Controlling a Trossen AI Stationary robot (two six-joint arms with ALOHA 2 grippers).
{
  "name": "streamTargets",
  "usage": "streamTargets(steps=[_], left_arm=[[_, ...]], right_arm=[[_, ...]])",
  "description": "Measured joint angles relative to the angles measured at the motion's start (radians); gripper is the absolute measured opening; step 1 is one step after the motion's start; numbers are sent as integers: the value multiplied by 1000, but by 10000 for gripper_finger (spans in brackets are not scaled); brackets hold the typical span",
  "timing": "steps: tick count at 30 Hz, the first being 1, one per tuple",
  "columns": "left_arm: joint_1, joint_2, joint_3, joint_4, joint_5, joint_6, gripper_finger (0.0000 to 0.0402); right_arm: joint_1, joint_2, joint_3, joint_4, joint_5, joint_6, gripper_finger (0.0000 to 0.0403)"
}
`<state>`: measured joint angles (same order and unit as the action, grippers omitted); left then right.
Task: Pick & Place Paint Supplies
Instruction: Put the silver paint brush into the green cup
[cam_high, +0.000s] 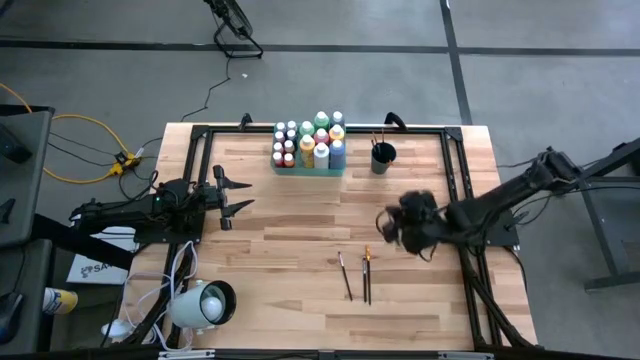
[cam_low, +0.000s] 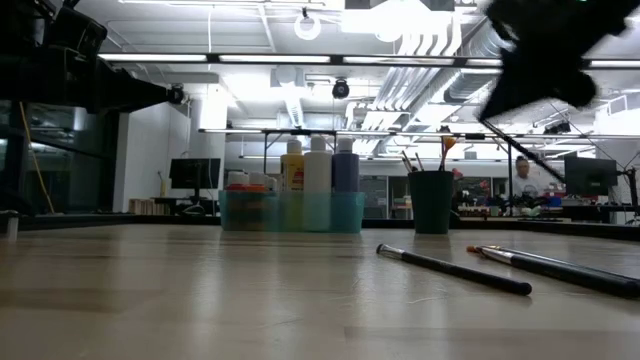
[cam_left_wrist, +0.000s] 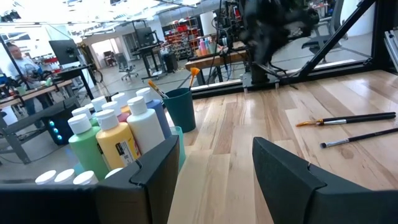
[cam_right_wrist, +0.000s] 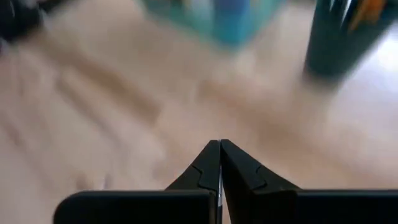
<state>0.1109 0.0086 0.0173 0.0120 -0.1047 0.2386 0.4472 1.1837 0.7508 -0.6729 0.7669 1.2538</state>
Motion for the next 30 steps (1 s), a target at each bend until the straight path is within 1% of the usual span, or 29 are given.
streamTargets(steps=[4, 8, 10, 12, 16, 19, 25, 27, 30], left_arm=[[0, 0, 0, 0, 0, 0, 198], [0, 0, 0, 0, 0, 0, 198], [0, 0, 0, 0, 0, 0, 198], [0, 0, 0, 0, 0, 0, 198], [0, 0, 0, 0, 0, 0, 198], [0, 0, 0, 0, 0, 0, 198], [0, 0, 0, 0, 0, 0, 198], [0, 0, 0, 0, 0, 0, 198], [0, 0, 0, 0, 0, 0, 198]], right_arm=[[-129, -44, 52, 106, 163, -282, 3], [-271, -64, 66, 311, 270, -559, 3], [-344, -66, 67, 443, 287, -696, 3], [-413, -64, 67, 568, 280, -815, 3], [-531, -48, 67, 761, 271, -988, 3], [-608, -34, 67, 798, 251, -1030, 3], [-726, 51, 67, 790, 166, -967, 3], [-747, 96, 67, 790, 167, -947, 3], [-763, 154, 67, 793, 198, -927, 3]])
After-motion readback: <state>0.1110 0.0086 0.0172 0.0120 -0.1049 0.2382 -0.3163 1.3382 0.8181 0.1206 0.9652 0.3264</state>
